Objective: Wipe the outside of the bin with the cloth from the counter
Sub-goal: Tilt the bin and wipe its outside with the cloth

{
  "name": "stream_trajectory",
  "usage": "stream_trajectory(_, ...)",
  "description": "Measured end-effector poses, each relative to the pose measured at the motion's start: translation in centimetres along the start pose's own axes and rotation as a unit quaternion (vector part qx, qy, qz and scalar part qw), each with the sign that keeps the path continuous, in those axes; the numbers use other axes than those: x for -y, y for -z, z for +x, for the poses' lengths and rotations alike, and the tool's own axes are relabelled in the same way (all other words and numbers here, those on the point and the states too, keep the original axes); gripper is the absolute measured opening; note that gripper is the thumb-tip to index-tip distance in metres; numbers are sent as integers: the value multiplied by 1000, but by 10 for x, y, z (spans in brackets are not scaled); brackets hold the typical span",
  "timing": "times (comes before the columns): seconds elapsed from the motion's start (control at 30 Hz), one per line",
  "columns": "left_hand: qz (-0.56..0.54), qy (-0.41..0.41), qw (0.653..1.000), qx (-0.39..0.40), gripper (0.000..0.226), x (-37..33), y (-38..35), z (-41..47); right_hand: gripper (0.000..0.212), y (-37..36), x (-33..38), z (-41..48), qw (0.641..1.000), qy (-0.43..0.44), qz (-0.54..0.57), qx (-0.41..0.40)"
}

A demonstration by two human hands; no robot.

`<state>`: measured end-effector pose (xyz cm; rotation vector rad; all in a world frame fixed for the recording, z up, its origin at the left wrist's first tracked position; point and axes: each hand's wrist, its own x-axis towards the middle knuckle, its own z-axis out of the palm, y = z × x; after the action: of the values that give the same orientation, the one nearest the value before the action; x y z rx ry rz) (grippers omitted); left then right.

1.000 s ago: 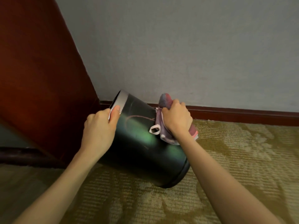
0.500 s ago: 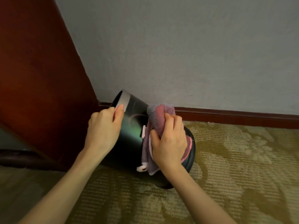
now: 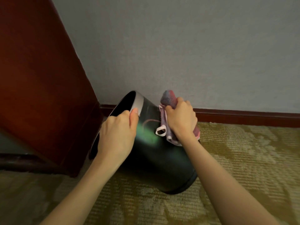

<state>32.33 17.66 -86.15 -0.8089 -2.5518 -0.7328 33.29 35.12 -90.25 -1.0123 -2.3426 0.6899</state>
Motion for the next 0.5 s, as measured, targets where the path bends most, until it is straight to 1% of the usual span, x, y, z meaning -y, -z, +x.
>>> stream_trajectory(0.1,20,-1,1000,-6,50,-8,-5,2,31,6,-1,-24,996,41,9,-75)
stream_trajectory(0.2,12,-5,1000,-6,48,-15,-9,10,34,8,0,-58,985,68,45,-150)
stream_trajectory(0.27,4,-7,1000,-5,48,-15,-10,16,37,6,2,-76,978,87,53,-183)
stream_trajectory(0.4,-15,-1,1000,3,49,-14,-10,19,41,6,2,-81,973,103,66,-195)
stream_trajectory(0.5,-20,-3,1000,2,46,-13,-9,16,40,9,4,-73,976,96,90,-175)
